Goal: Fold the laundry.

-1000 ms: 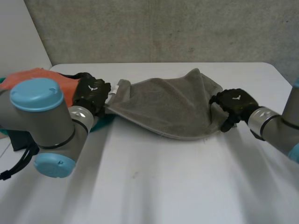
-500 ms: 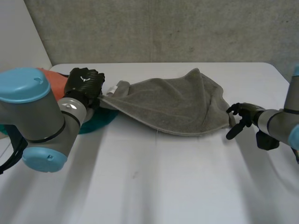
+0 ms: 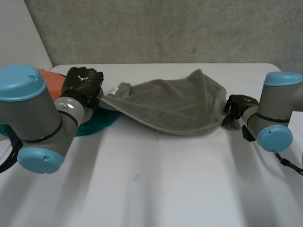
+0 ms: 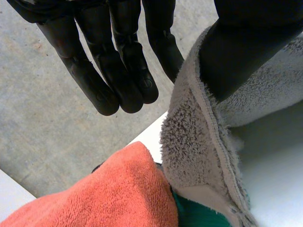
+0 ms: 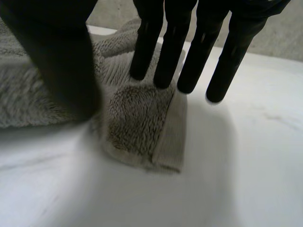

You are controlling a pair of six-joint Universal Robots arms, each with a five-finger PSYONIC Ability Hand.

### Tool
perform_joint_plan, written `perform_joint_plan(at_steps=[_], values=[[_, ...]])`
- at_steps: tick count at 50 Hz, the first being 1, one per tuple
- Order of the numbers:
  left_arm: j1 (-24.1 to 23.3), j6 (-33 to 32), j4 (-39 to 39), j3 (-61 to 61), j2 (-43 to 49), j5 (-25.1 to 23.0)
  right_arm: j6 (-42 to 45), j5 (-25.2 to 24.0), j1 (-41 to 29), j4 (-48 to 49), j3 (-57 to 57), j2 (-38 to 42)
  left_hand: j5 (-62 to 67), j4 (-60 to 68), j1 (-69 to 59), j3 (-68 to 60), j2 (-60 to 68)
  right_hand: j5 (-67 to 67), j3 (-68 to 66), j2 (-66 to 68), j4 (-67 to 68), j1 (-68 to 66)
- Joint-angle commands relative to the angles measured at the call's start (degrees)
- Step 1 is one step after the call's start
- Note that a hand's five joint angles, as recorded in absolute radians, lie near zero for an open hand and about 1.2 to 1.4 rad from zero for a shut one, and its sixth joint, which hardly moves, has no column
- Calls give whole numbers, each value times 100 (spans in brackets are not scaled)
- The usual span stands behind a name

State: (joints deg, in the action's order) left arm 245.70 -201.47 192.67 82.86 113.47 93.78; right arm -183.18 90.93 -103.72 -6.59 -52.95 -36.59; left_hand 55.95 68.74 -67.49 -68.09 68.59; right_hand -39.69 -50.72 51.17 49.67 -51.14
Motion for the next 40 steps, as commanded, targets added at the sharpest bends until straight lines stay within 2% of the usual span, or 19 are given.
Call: perform_joint_plan(at_steps=[1, 4, 8, 9, 11, 12, 14, 15, 18, 22, 28, 32, 36, 38, 39, 40], values=[[31, -7, -246, 29, -62, -9, 466, 48, 141, 26, 5, -207, 1405, 1126, -1251, -1191, 1141, -3031, -2928, 2883, 3033, -2886], [31, -24, -457, 64, -123, -18, 888, -40, 264, -61, -127, -488, 1405, 1126, -1251, -1191, 1141, -3031, -2928, 2883, 3033, -2886], [22, -77, -914, 178, -281, -44, 2528, -619, 440, -684, -662, -1120, 1405, 1126, -1251, -1191, 1141, -3031, -2928, 2883, 3033, -2886], [4, -155, -1133, 231, -351, -70, 3307, -812, 510, -1025, -959, -1435, 1405, 1126, -1251, -1191, 1141, -3031, -2928, 2883, 3033, -2886], [-13, -287, -1397, 284, -405, -114, 4207, -980, 598, -1431, -1321, -1814, 1405, 1126, -1251, -1191, 1141, -3031, -2928, 2883, 3033, -2886], [-57, -479, -1747, 353, -448, -166, 5221, -989, 712, -1894, -1714, -2199, 1405, 1126, -1251, -1191, 1141, -3031, -2928, 2883, 3033, -2886], [-110, -682, -2073, 433, -475, -219, 6045, -885, 818, -2266, -2155, -2579, 1405, 1126, -1251, -1191, 1141, -3031, -2928, 2883, 3033, -2886], [-171, -927, -2467, 511, -458, -255, 6832, -762, 949, -2659, -2558, -2955, 1405, 1126, -1251, -1191, 1141, -3031, -2928, 2883, 3033, -2886], [-329, -1411, -3328, 582, -405, -246, 7707, -551, 1204, -3197, -3227, -3597, 1405, 1126, -1251, -1191, 1141, -3031, -2928, 2883, 3033, -2886], [-461, -1764, -4096, 486, -194, -237, 7710, -559, 1240, -3217, -3388, -3627, 1405, 1126, -1251, -1191, 1141, -3031, -2928, 2883, 3033, -2886], [-602, -1914, -3991, -365, 333, -18, 7587, -480, 1109, -3200, -3038, -3214, 1405, 1126, -1251, -1191, 1141, -3031, -2928, 2883, 3033, -2886], [-672, -2037, -3842, -1506, 763, 351, 7333, -287, 889, -3077, -2151, -2845, 1405, 1126, -1251, -1191, 1141, -3031, -2928, 2883, 3033, -2886], [-664, -2571, -3413, -3305, 1202, 685, 6579, -129, 661, -2333, -354, -2371, 1405, 1126, -1251, -1191, 1141, -3031, -2928, 2883, 3033, -2886], [-637, -2792, -3070, -3958, 1317, 659, 6226, -84, 625, -1919, 265, -2265, 1405, 1126, -1251, -1191, 1141, -3031, -2928, 2883, 3033, -2886], [-611, -2889, -2860, -4292, 1370, 624, 6024, -67, 608, -1673, 555, -2221, 1405, 1126, -1251, -1191, 1141, -3031, -2928, 2883, 3033, -2886], [-524, -3037, -2266, -4878, 1449, 589, 5640, -41, 599, -1140, 1002, -2186, 1405, 1126, -1251, -1191, 1141, -3031, -2928, 2883, 3033, -2886]])
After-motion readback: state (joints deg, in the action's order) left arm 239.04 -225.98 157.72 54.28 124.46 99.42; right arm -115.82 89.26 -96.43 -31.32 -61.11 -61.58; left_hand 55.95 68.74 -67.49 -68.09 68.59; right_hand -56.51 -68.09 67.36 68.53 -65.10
